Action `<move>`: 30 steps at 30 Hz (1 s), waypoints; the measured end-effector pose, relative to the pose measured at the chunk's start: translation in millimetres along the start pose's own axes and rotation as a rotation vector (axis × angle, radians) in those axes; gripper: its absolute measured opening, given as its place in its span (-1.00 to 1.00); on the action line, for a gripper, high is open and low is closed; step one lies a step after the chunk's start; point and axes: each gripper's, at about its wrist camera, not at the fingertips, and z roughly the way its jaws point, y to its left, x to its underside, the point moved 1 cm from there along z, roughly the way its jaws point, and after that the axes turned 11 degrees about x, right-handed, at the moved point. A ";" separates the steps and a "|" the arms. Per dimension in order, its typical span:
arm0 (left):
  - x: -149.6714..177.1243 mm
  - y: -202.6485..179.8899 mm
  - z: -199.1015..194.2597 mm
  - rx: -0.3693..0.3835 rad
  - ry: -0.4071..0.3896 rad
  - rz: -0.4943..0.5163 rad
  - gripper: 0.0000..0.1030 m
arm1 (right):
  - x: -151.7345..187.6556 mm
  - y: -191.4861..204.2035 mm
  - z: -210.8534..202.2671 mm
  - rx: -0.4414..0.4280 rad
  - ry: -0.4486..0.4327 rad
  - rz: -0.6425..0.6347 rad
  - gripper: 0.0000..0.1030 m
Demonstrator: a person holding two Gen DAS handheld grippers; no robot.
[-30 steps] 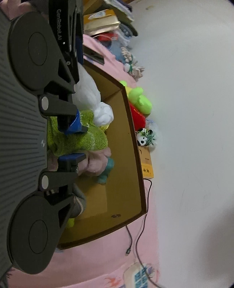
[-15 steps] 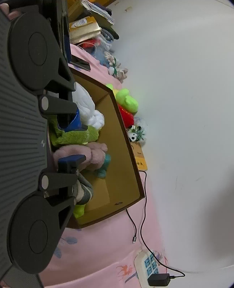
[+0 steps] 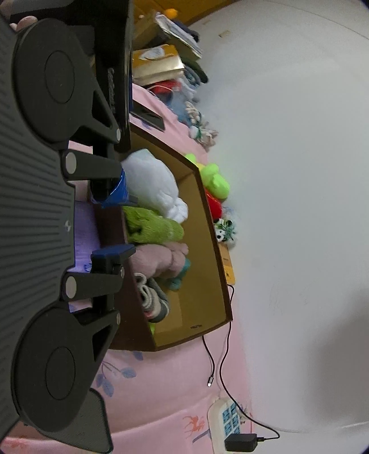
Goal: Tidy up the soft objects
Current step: 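Move both tools back from the box toward the purple tissue pack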
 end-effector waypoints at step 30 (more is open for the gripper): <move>76.6 -53.5 -4.2 -0.052 0.178 -0.071 0.42 | 52.3 -41.8 -49.2 -0.001 0.137 -0.051 -0.75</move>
